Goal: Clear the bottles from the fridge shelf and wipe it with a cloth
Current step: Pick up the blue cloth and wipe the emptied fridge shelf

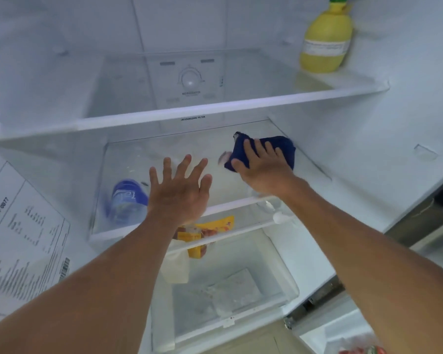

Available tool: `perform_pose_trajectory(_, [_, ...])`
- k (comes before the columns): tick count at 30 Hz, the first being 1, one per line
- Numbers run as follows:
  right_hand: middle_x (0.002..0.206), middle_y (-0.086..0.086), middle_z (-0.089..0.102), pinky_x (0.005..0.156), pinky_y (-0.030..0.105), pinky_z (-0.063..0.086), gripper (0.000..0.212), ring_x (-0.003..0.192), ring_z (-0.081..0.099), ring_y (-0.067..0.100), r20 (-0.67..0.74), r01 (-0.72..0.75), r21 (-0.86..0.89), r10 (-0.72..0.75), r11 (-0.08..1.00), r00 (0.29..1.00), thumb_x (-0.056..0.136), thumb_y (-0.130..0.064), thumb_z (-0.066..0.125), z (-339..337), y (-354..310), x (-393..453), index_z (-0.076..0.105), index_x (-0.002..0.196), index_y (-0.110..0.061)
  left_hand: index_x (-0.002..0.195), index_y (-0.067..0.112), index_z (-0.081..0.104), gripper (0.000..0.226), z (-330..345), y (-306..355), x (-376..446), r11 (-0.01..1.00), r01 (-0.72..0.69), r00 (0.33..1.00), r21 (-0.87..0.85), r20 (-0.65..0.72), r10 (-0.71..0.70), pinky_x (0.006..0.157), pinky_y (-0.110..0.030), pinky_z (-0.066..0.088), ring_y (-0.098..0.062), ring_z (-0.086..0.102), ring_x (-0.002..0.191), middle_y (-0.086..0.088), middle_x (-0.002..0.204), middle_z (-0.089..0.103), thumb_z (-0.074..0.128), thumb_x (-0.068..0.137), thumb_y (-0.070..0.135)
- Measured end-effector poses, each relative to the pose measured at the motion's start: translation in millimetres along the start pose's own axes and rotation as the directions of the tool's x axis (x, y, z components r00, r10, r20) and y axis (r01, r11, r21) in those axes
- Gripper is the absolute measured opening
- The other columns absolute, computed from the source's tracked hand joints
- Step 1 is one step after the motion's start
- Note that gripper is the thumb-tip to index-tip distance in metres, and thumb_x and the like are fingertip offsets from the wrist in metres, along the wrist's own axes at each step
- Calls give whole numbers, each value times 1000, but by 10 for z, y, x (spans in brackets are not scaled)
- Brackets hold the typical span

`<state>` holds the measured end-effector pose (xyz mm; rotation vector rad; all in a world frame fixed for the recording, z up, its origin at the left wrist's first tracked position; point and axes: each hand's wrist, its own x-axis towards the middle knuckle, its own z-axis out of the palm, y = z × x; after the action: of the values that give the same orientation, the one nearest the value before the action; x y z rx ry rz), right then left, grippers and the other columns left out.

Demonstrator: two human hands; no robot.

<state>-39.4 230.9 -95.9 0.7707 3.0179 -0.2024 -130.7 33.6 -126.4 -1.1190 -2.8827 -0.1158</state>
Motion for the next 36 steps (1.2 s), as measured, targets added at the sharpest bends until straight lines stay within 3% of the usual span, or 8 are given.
perform_pose_trajectory(3, [171, 10, 12, 122, 52, 13, 90, 155, 15, 32, 52, 55, -43, -53, 998, 997, 85, -63, 2, 42, 348, -263, 14, 162, -18, 163, 47, -2, 62, -16, 1, -1, 1000, -13, 1000, -19, 2, 13, 125, -64, -2, -38, 0, 161, 6, 177, -1, 1, 102, 63])
perform_pose_trajectory(9, [171, 8, 13, 123, 50, 10, 69, 155, 14, 37, 47, -131, 48, 129, 990, 991, 101, -48, 17, -149, 67, 409, 11, 162, -17, 163, 46, 0, 63, -28, 4, 5, 1000, -12, 1000, -3, -4, 12, 126, -66, 0, -39, 1, 161, 5, 177, 0, 2, 103, 63])
perform_pose_trajectory(13, [171, 13, 11, 121, 61, 17, 64, 154, 14, 43, 115, 115, -25, -111, 993, 987, 99, -37, 26, -39, 129, -1, 26, 157, -12, 163, 46, -1, 64, -32, 4, 23, 1000, -7, 1000, -12, 3, 7, 126, -65, 0, -38, 1, 161, 5, 177, 0, 0, 101, 63])
perform_pose_trajectory(17, [166, 13, 25, 115, 53, 27, 99, 148, 26, 37, 79, -51, 27, 49, 998, 996, 74, -64, 8, -152, 360, -148, 27, 156, -12, 163, 46, -1, 67, -37, 6, 18, 1000, -12, 1000, -19, -4, 12, 125, -65, -3, -39, -1, 161, 5, 177, 0, -3, 99, 64])
perform_pose_trajectory(20, [166, 13, 24, 120, 51, 19, 106, 152, 20, 38, 29, -215, 7, 214, 977, 976, 80, -82, 18, -191, 153, 246, 22, 158, -10, 163, 47, 0, 72, -51, 30, 15, 999, -2, 1000, -46, 12, 3, 125, -64, -4, -38, -2, 161, 6, 177, 0, -7, 93, 65])
perform_pose_trajectory(26, [171, 10, 11, 125, 53, 10, 88, 156, 10, 36, 39, 45, -39, -43, 998, 998, 88, -69, 9, -6, 279, -174, 15, 162, -21, 162, 47, 1, 64, -62, 28, -8, 999, 6, 1000, -33, 18, -6, 125, -66, -2, -38, -2, 161, 5, 177, 0, 2, 101, 64])
perform_pose_trajectory(30, [170, 13, 14, 124, 52, 16, 95, 154, 15, 38, 40, -5, -98, 9, 995, 999, 80, -68, 3, -72, 473, -234, 15, 162, -20, 163, 45, -3, 68, -100, 9, 70, 1000, -24, 998, -5, 61, 24, 125, -67, -4, -38, -8, 161, 1, 177, -6, -1, 99, 68])
perform_pose_trajectory(36, [166, 17, 19, 120, 58, 18, 76, 151, 18, 43, 45, -97, -73, 100, 993, 994, 99, -61, 18, -142, 171, 576, 19, 159, -15, 163, 46, -6, 73, -72, -33, 108, 998, -69, 995, -1, 72, 69, 124, -67, -7, -38, -13, 160, 1, 176, -11, -4, 95, 74])
